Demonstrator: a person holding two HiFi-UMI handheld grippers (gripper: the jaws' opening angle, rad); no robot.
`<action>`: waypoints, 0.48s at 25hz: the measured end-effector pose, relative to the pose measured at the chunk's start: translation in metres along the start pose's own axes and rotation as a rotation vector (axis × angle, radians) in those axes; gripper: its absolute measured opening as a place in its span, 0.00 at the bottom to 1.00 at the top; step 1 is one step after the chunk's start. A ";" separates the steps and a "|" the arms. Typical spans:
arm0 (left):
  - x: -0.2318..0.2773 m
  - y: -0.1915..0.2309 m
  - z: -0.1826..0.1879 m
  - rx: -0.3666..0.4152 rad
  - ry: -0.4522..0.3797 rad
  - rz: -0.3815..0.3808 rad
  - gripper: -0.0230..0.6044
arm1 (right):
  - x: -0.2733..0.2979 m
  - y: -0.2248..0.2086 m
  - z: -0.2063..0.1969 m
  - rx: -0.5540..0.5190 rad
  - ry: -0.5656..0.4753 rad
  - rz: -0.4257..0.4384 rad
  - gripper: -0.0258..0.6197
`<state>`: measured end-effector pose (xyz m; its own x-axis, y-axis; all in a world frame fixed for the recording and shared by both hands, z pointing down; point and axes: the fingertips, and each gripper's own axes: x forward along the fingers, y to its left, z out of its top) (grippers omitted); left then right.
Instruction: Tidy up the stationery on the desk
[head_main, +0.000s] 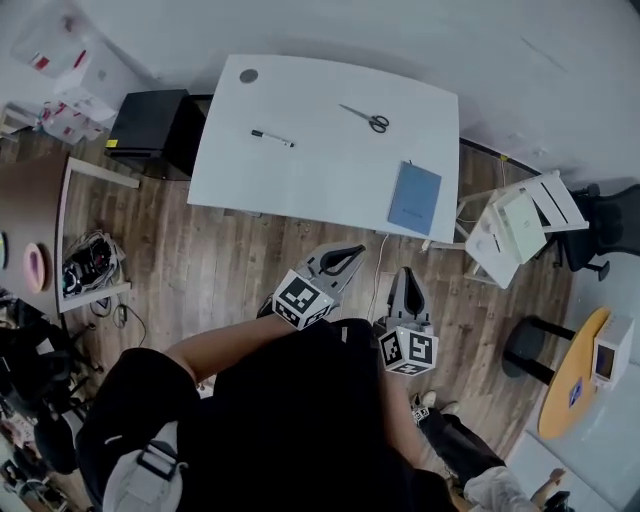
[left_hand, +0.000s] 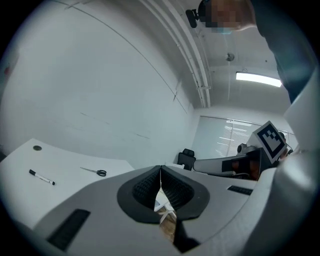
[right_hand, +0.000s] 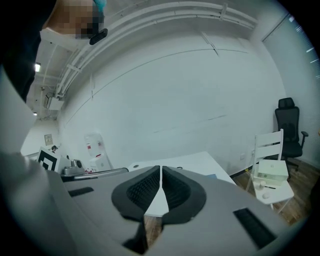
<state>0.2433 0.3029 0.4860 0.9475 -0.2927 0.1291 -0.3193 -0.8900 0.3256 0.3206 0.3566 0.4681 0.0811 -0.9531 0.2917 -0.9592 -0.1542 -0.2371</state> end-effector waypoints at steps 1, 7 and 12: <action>0.006 0.007 0.001 0.000 0.004 -0.002 0.06 | 0.007 -0.004 0.001 0.002 0.004 -0.008 0.09; 0.040 0.032 -0.011 -0.040 0.035 0.018 0.06 | 0.037 -0.042 -0.004 -0.008 0.063 -0.013 0.09; 0.086 0.054 -0.038 -0.084 0.096 0.066 0.06 | 0.077 -0.105 -0.012 -0.033 0.122 -0.030 0.09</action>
<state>0.3069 0.2430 0.5499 0.9193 -0.3112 0.2411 -0.3854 -0.8364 0.3898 0.4241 0.3028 0.5267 0.0785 -0.9091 0.4092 -0.9654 -0.1716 -0.1961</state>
